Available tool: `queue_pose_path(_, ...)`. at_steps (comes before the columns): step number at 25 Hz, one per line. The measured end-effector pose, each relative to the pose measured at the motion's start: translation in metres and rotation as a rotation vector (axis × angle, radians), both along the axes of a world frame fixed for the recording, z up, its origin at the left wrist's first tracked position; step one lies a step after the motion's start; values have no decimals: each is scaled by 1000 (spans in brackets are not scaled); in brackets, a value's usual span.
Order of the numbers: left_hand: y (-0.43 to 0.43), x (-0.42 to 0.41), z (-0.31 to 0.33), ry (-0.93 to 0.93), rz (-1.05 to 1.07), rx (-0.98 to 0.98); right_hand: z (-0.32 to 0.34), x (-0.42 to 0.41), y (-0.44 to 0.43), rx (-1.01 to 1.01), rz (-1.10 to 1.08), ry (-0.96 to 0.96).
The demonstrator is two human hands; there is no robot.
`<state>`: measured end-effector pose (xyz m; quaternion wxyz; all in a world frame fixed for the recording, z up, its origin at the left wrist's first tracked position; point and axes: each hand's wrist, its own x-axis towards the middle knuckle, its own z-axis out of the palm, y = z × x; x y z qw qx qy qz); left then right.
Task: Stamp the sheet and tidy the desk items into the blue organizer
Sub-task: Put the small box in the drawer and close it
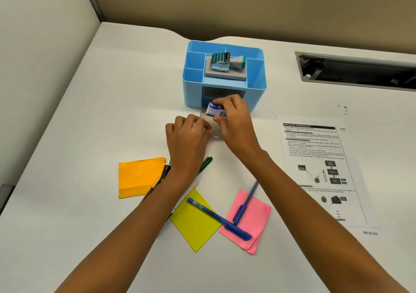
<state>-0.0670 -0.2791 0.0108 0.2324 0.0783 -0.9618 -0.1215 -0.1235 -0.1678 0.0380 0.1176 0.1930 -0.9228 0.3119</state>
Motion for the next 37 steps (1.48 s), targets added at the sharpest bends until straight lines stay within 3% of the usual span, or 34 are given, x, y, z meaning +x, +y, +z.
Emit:
queue_pose_path(5,0,-1,-6,18,2,-21,-11,-11,-3,201,76,-158)
queue_pose_path(8,1,-2,-8,22,3,-13,-11,-7,1,78,61,-175)
queue_pose_path(14,5,-10,-10,23,16,27,-23,23,15,-152,-105,161)
queue_pose_path(20,6,-33,-6,97,19,108,-38,45,24,-229,-236,81)
queue_pose_path(27,-4,-57,-6,193,47,-44,-48,39,38,-227,-276,-58)
queue_pose_path(33,-8,-76,-4,190,135,-243,-54,37,39,-202,-275,-64)
queue_pose_path(37,-6,-85,-8,196,158,-218,-57,40,43,-178,-235,-62)
